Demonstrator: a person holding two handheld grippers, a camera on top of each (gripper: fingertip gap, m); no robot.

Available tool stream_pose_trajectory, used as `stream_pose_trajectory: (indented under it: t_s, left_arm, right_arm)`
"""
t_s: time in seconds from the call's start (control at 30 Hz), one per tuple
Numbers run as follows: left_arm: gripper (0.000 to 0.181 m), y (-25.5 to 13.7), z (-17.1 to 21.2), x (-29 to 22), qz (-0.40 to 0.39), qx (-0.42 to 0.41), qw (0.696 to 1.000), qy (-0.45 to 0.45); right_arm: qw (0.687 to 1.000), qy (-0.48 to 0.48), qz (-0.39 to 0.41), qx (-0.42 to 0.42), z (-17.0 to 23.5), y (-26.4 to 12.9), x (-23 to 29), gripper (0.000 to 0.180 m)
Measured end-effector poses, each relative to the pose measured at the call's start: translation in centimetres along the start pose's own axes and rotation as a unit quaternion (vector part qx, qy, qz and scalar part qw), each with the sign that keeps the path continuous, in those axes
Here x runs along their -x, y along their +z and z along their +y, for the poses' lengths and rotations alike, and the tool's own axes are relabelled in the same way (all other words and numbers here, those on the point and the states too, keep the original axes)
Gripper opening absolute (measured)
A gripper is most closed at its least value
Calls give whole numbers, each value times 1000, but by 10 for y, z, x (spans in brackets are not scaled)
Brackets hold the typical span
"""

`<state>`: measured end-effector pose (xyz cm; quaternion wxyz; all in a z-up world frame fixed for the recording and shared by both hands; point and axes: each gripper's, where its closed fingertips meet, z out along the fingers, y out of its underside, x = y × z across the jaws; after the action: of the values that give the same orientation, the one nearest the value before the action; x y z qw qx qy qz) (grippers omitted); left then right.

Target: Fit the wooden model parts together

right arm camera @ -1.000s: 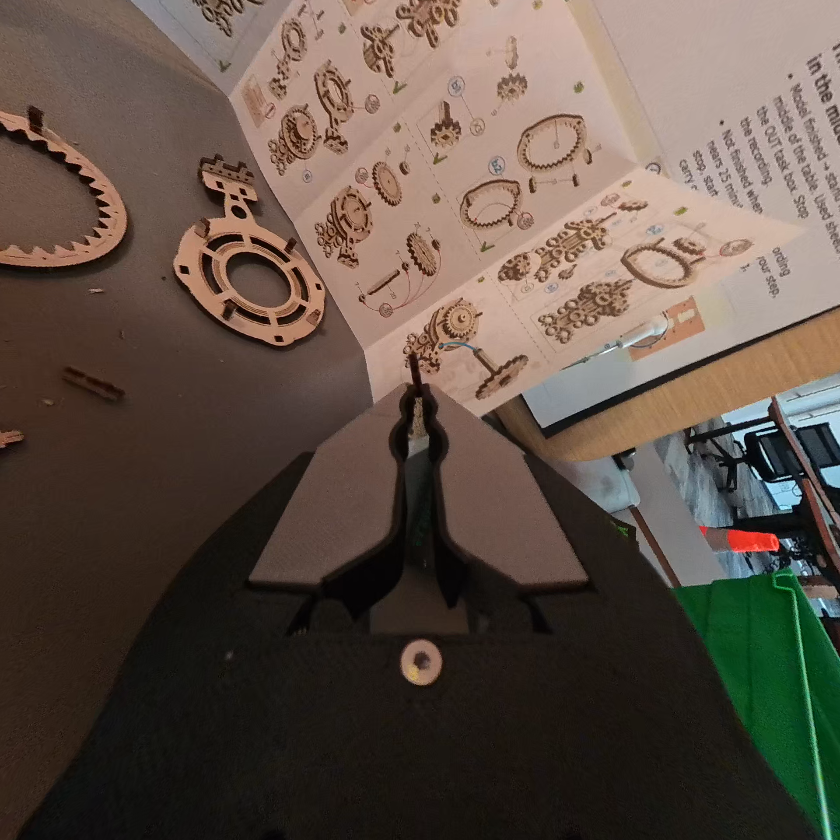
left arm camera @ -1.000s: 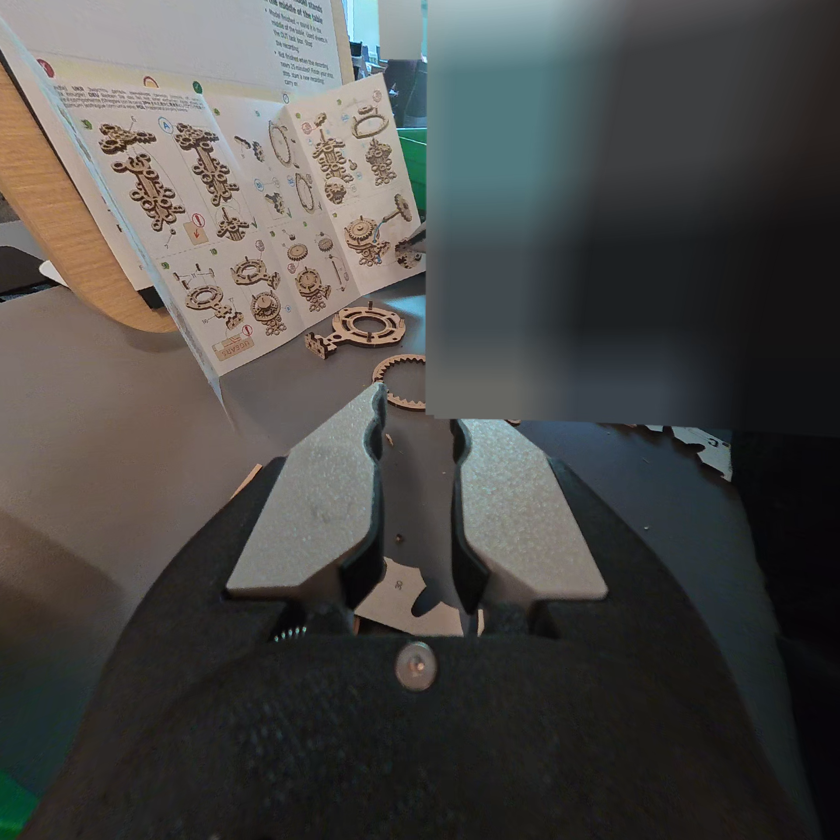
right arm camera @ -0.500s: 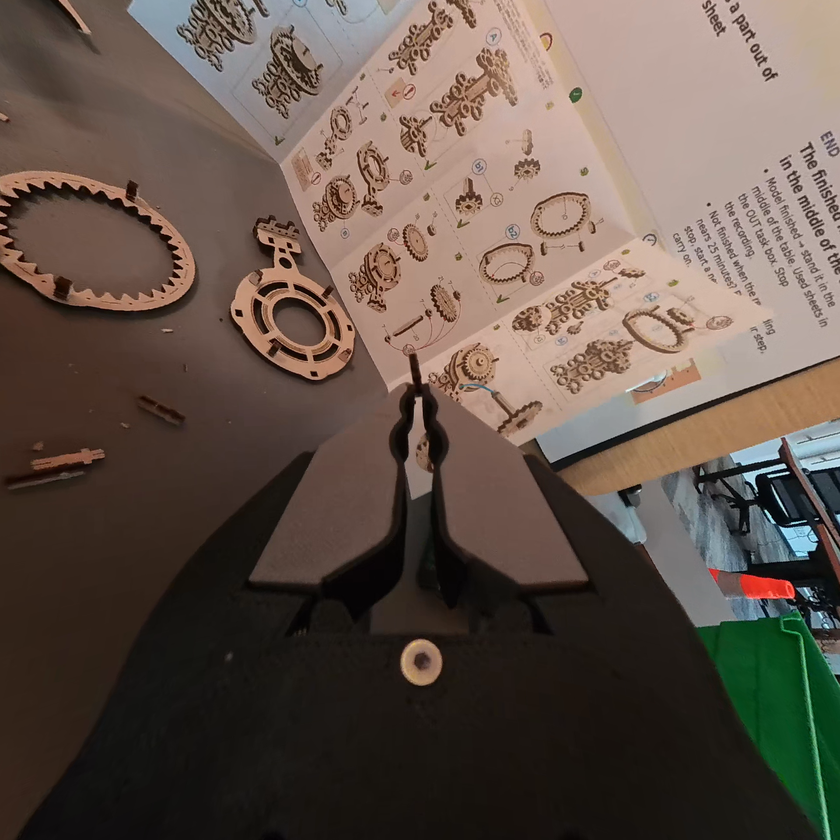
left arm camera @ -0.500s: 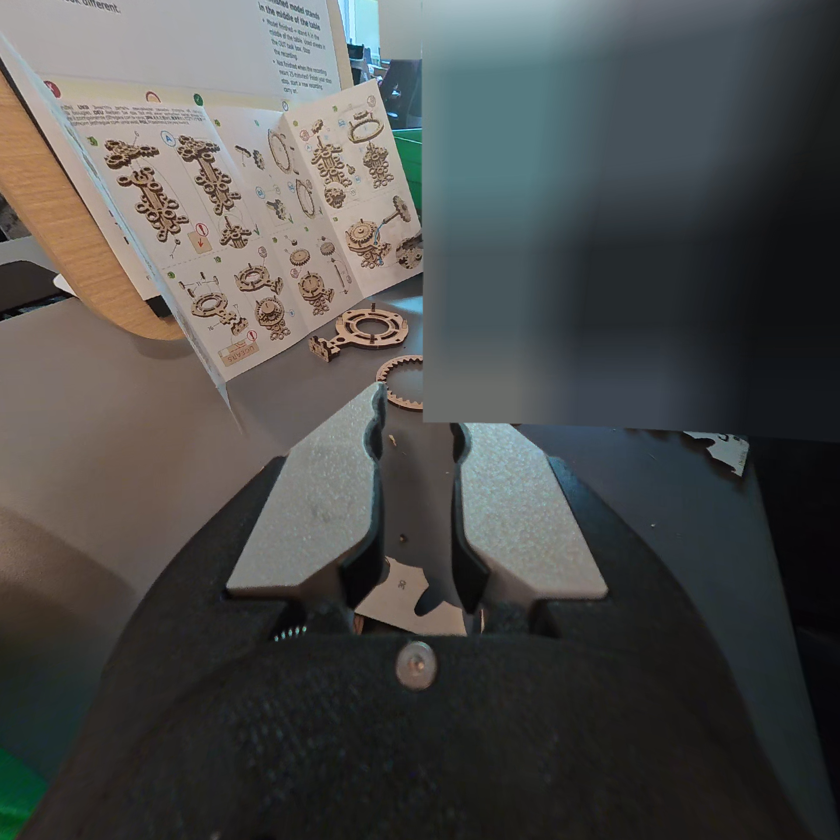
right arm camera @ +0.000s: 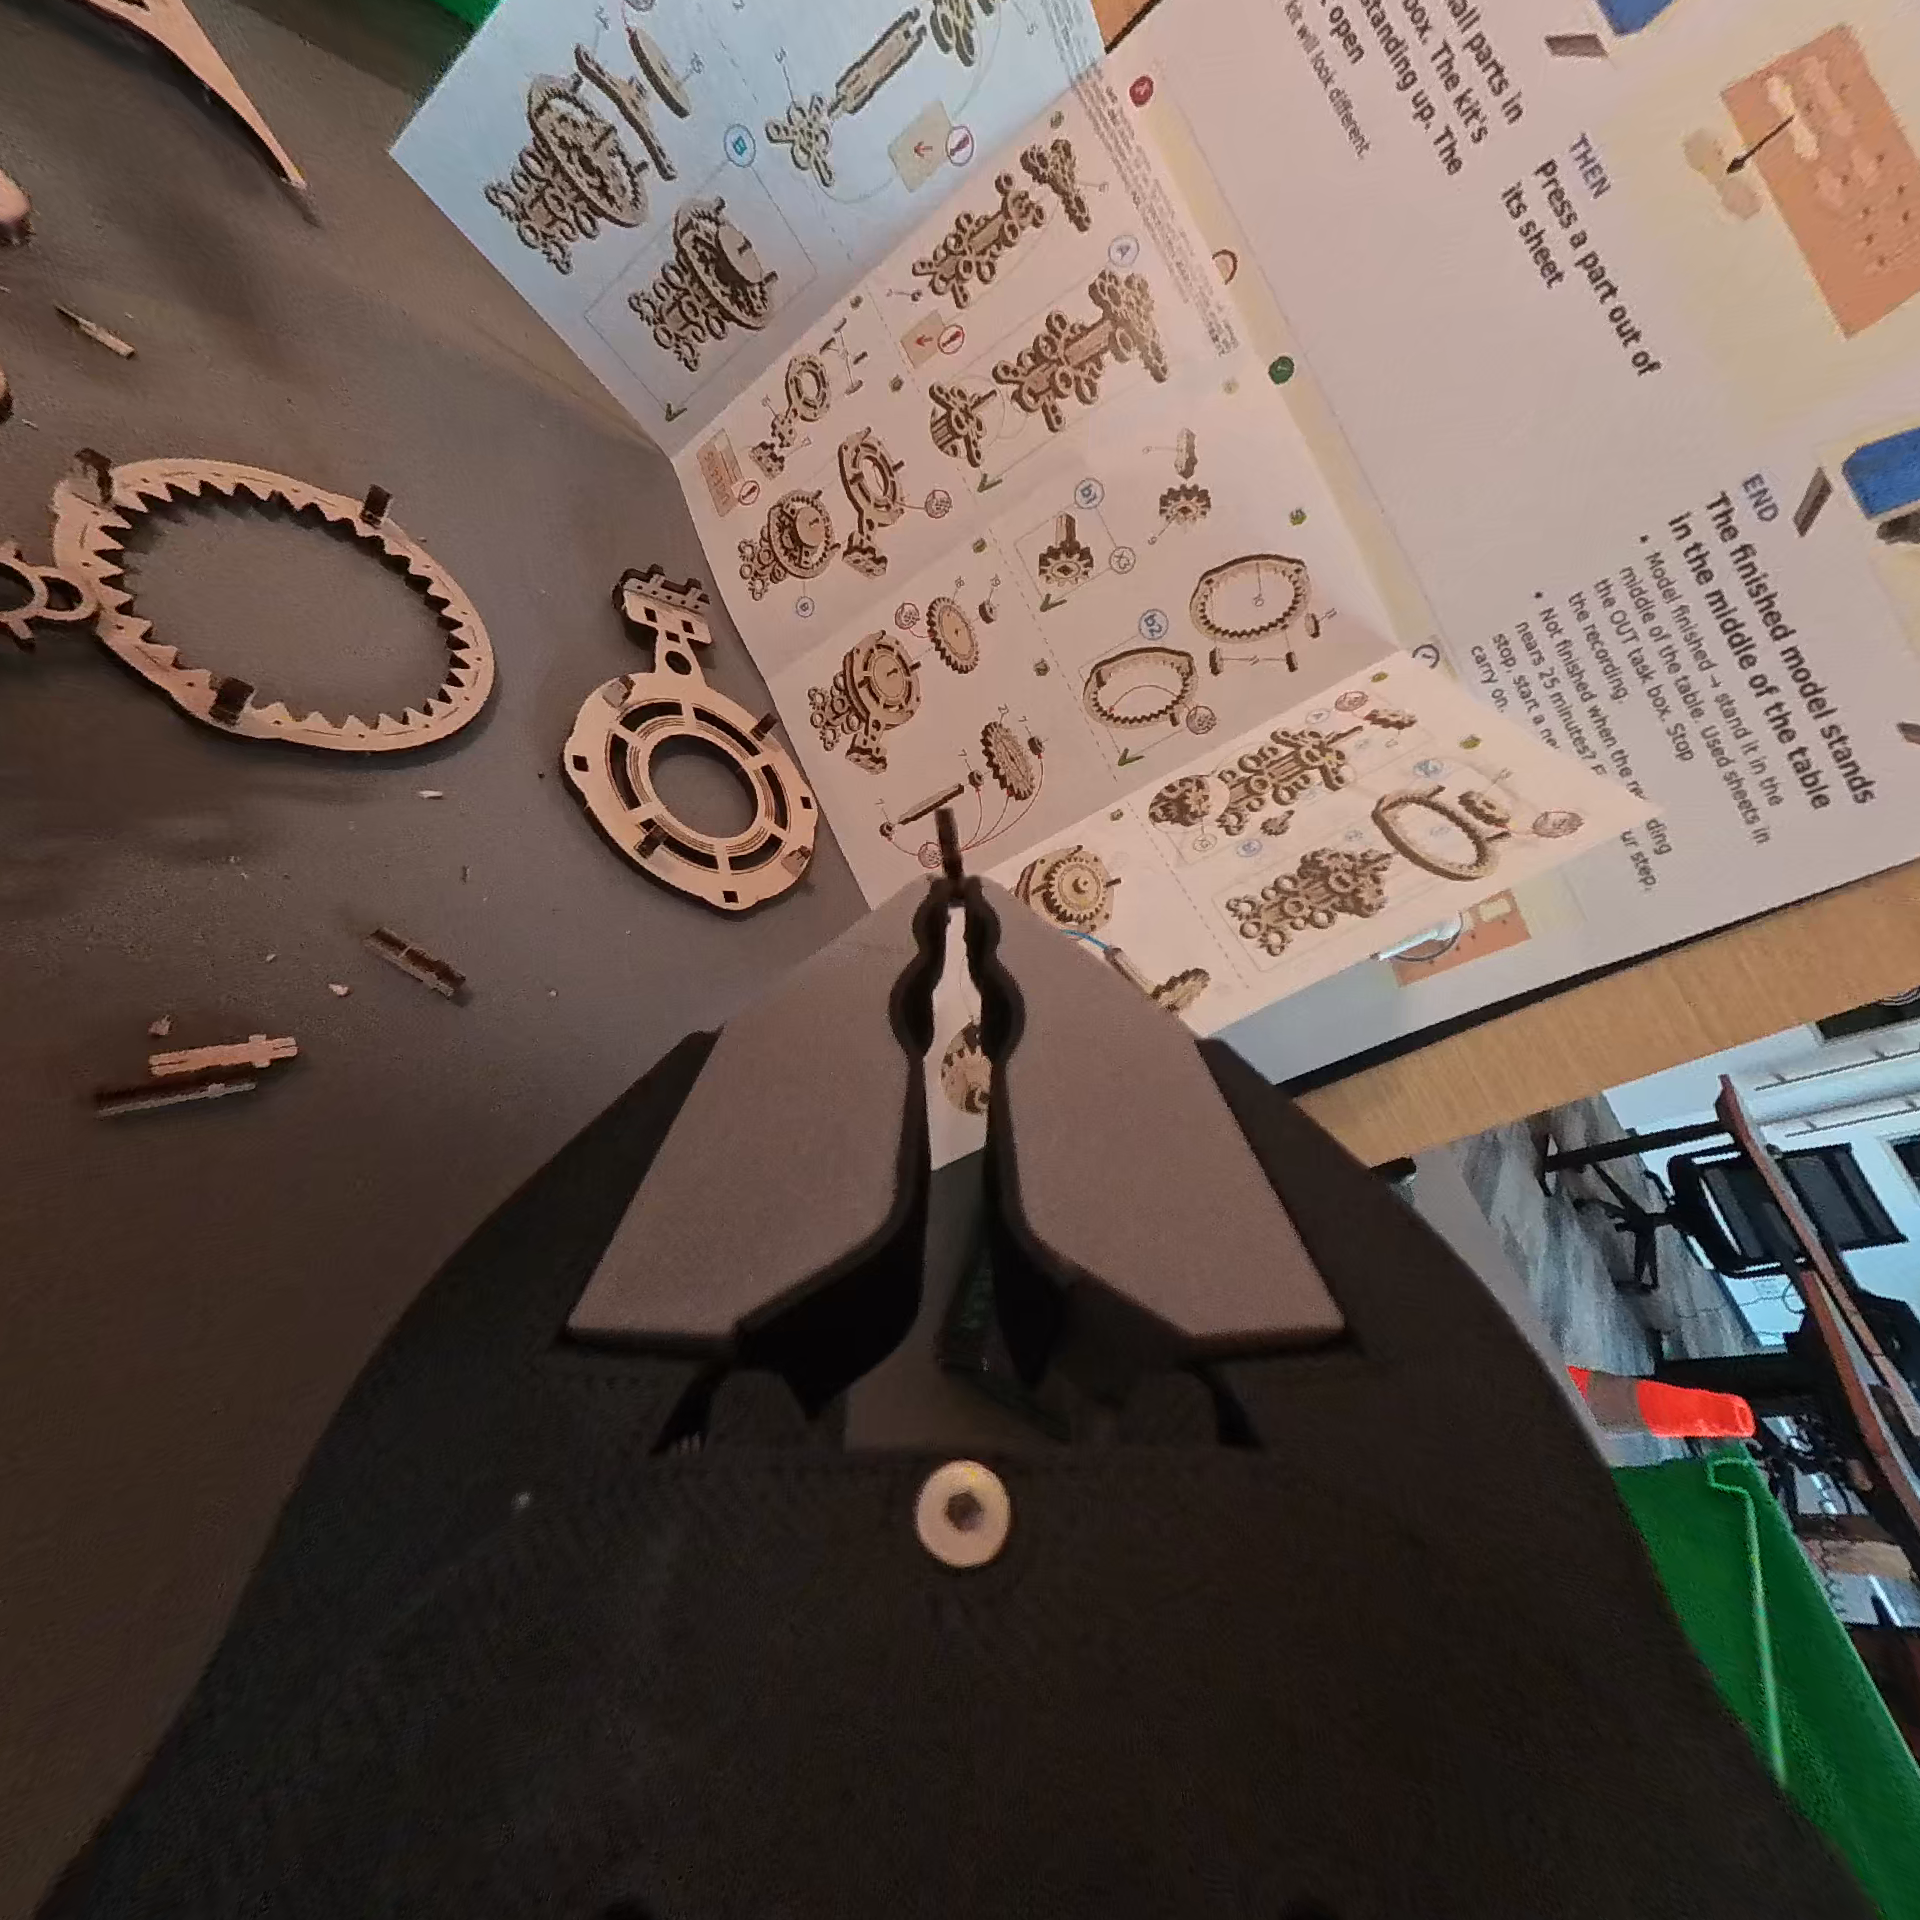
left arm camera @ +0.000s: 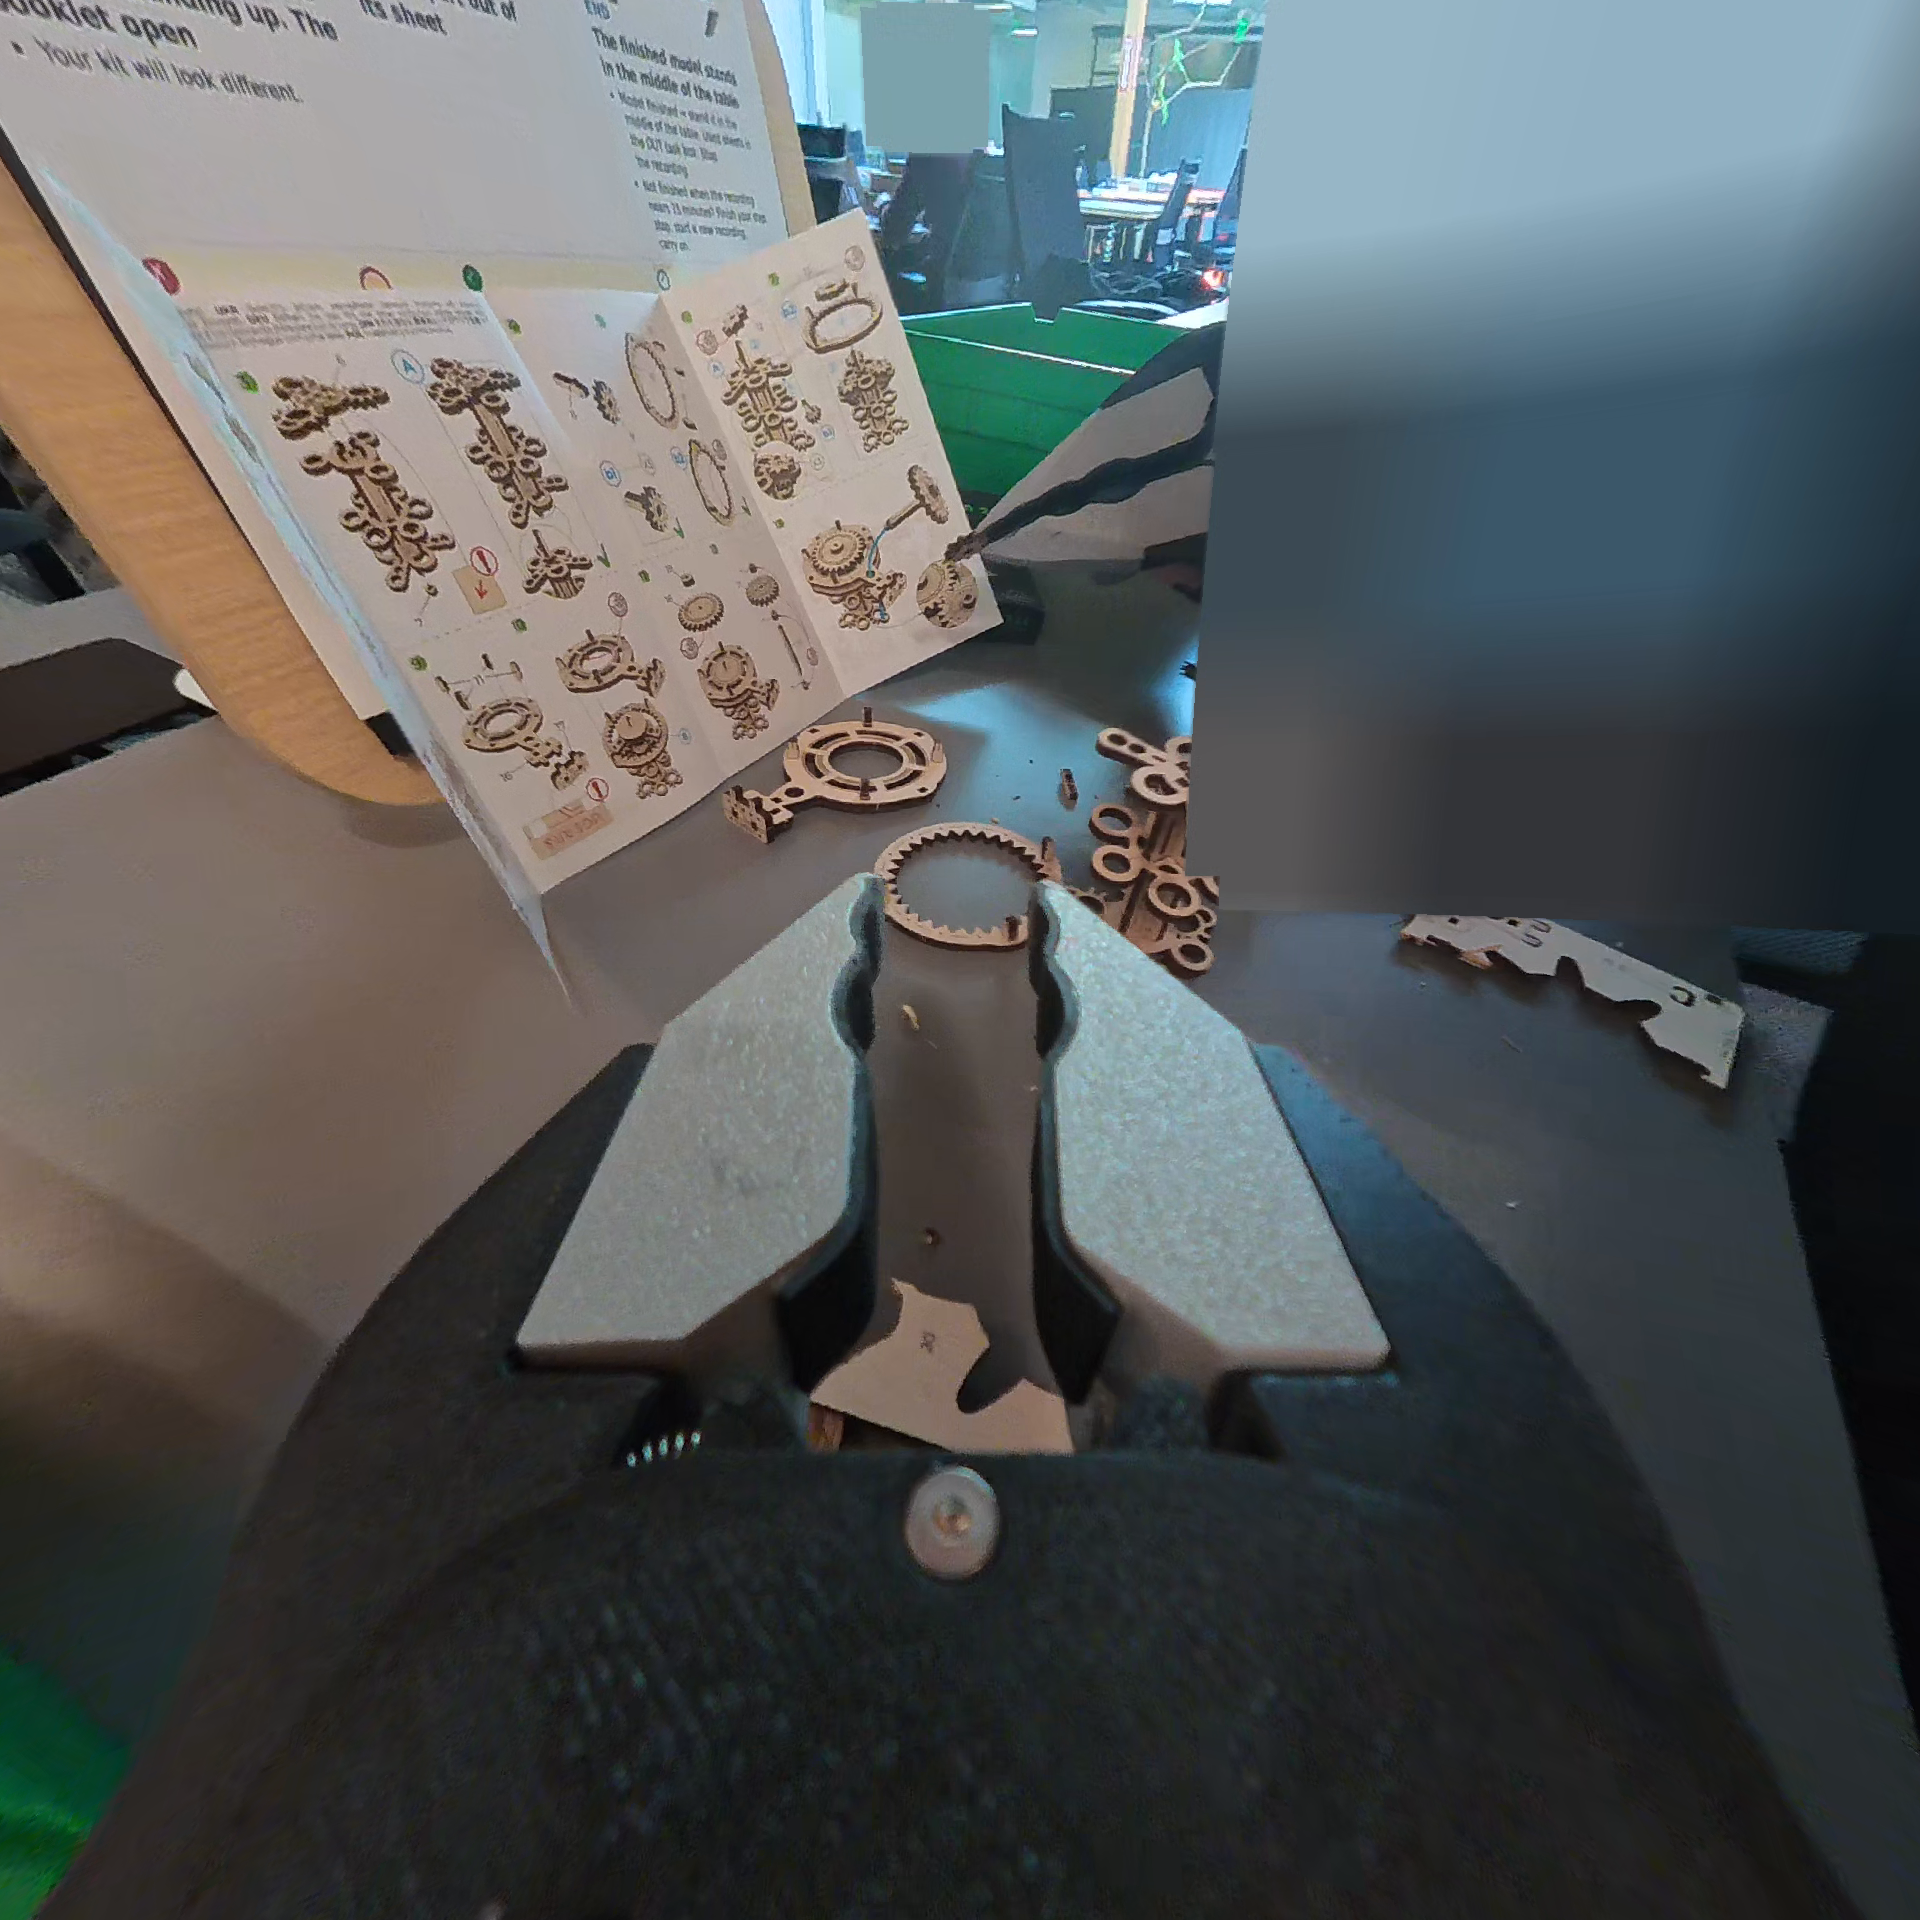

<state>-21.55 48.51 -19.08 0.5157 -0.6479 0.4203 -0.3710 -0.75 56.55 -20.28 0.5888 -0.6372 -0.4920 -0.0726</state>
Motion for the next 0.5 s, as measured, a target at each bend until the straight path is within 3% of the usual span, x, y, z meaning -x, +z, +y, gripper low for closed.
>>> stream_pose_trajectory:
  t_s: [0.5]
  left_arm:
    - [23,-7,-9,9,-43,-17,997,54]
  right_arm:
    - [997,-7,76,-23,-17,-25,-19,0]
